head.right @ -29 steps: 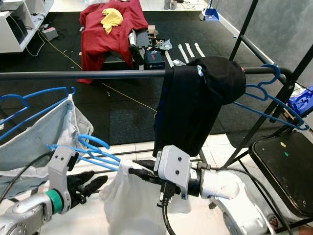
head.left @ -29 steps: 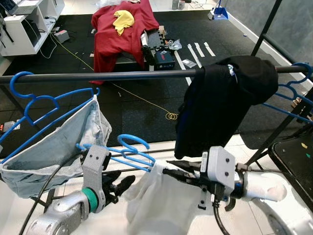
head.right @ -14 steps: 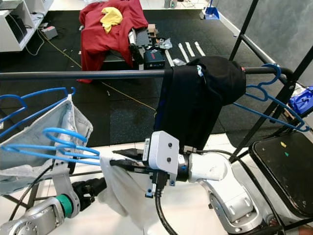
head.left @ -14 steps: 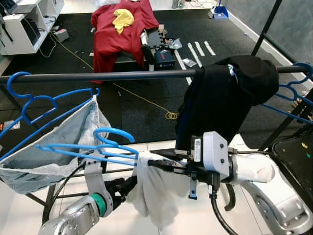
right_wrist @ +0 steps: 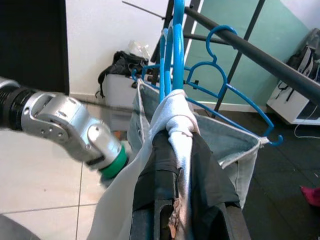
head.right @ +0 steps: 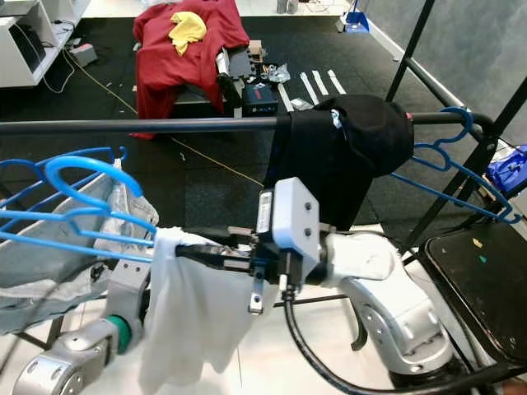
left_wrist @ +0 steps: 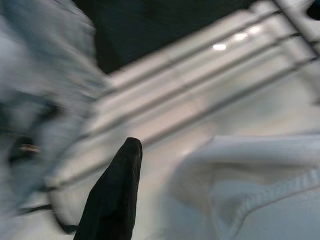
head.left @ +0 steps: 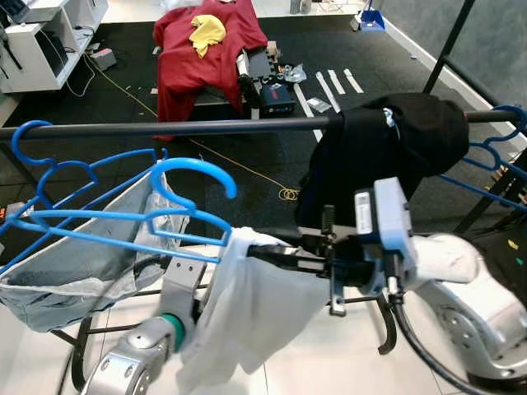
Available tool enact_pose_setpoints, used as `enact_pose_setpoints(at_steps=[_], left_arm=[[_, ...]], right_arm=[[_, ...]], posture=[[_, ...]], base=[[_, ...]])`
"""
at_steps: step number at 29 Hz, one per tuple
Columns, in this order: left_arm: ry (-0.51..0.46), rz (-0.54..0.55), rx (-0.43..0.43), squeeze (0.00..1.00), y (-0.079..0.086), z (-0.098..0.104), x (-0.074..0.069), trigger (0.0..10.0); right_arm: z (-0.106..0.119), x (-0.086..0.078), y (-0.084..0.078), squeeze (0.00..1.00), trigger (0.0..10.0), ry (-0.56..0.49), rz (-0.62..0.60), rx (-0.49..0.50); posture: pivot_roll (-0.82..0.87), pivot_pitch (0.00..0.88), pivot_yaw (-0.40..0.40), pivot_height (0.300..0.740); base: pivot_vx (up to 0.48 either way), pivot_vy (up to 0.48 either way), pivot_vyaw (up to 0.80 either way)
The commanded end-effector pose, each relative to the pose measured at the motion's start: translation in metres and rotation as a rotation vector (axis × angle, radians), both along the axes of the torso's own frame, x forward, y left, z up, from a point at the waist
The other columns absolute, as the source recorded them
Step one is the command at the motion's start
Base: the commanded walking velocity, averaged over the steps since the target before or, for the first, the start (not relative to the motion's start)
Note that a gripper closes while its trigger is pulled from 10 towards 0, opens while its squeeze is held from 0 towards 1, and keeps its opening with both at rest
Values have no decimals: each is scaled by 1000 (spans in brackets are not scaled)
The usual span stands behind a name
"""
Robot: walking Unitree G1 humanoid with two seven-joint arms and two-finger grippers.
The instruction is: Hang hanger
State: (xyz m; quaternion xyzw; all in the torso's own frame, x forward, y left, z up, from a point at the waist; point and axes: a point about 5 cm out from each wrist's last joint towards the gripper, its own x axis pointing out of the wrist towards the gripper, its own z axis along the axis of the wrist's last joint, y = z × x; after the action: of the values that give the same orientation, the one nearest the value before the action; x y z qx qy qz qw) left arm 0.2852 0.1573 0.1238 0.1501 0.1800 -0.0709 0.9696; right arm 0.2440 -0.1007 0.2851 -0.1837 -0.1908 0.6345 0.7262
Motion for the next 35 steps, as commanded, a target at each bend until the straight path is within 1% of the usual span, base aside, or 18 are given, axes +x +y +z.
enact_pose_setpoints(at_steps=[1, 2, 3, 4, 5, 7, 8, 9, 10, 11, 13, 18, 21, 25, 27, 28, 29, 35], left_arm=[[-38, 52, 92, 0, 9, 0, 0, 10000], [-100, 99, 145, 0, 19, 9, 1, 10000], [-140, 127, 177, 0, 24, 15, 1, 10000], [-140, 127, 177, 0, 24, 15, 1, 10000], [-180, 165, 211, 0, 31, 22, 1, 10000], [-180, 165, 211, 0, 31, 22, 1, 10000], [-215, 209, 242, 0, 40, 29, 1, 10000], [-215, 209, 242, 0, 40, 29, 1, 10000], [-240, 251, 278, 0, 48, 35, 0, 10000], [-240, 251, 278, 0, 48, 35, 0, 10000], [-265, 292, 328, 0, 56, 39, -2, 10000], [-286, 300, 378, 0, 57, 39, -3, 10000], [-331, 361, 438, 0, 62, 39, -5, 10000], [-368, 392, 453, 0, 64, 44, -6, 10000], [-368, 392, 453, 0, 64, 44, -6, 10000], [-405, 414, 461, 0, 66, 50, -5, 10000], [-414, 416, 458, 0, 66, 51, -5, 10000], [-429, 404, 450, 0, 63, 52, -4, 10000]], right_arm=[[0, -7, -5, 0, 10000, -12, 13, -20], [-6, -9, -10, 0, 10000, 7, 2, -47], [-10, -10, -12, 0, 10000, 20, -4, -64], [-10, -10, -12, 0, 10000, 20, -4, -64], [-16, -11, -16, 0, 10000, 35, -13, -89], [-16, -11, -16, 0, 10000, 35, -13, -89], [-23, -13, -18, 0, 10000, 54, -20, -114], [-23, -13, -18, 0, 10000, 54, -20, -114], [-29, -13, -21, 0, 10000, 72, -29, -134], [-29, -13, -21, 0, 10000, 72, -29, -134], [-37, -13, -24, 0, 10000, 91, -49, -164], [-39, -12, -26, 0, 10000, 90, -61, -181], [-42, -14, -27, 0, 10000, 82, -65, -209], [-45, -16, -27, 0, 10000, 78, -66, -228], [-45, -16, -27, 0, 10000, 78, -66, -228], [-50, -19, -29, 0, 10000, 57, -102, -259], [-51, -19, -29, 0, 10000, 49, -121, -263], [-55, -17, -29, 0, 10000, 9, -186, -275]], posture=[[-172, 183, 76, 740], [-171, 183, 76, 740], [-171, 183, 76, 740], [-171, 183, 76, 740], [-171, 184, 74, 740], [-171, 184, 74, 740], [-170, 183, 75, 740], [-170, 183, 75, 740], [-168, 183, 75, 740], [-168, 183, 75, 740], [-167, 183, 73, 740], [-167, 183, 70, 740], [-168, 182, 67, 740], [-168, 182, 64, 740], [-168, 182, 64, 740], [-172, 186, 66, 740], [-172, 186, 66, 740], [-178, 192, 71, 740]], base=[[0, 0, 0], [0, 0, 0], [0, 0, 0], [0, 0, 0], [0, 0, 0], [0, 0, 0], [0, 0, 0], [0, 0, 0], [0, 0, 0], [0, 0, 0], [0, 0, 0], [0, 0, 0], [0, 0, 0], [0, 0, 0], [0, 0, 0], [0, 0, 0], [0, 0, 0], [0, 0, 0]])
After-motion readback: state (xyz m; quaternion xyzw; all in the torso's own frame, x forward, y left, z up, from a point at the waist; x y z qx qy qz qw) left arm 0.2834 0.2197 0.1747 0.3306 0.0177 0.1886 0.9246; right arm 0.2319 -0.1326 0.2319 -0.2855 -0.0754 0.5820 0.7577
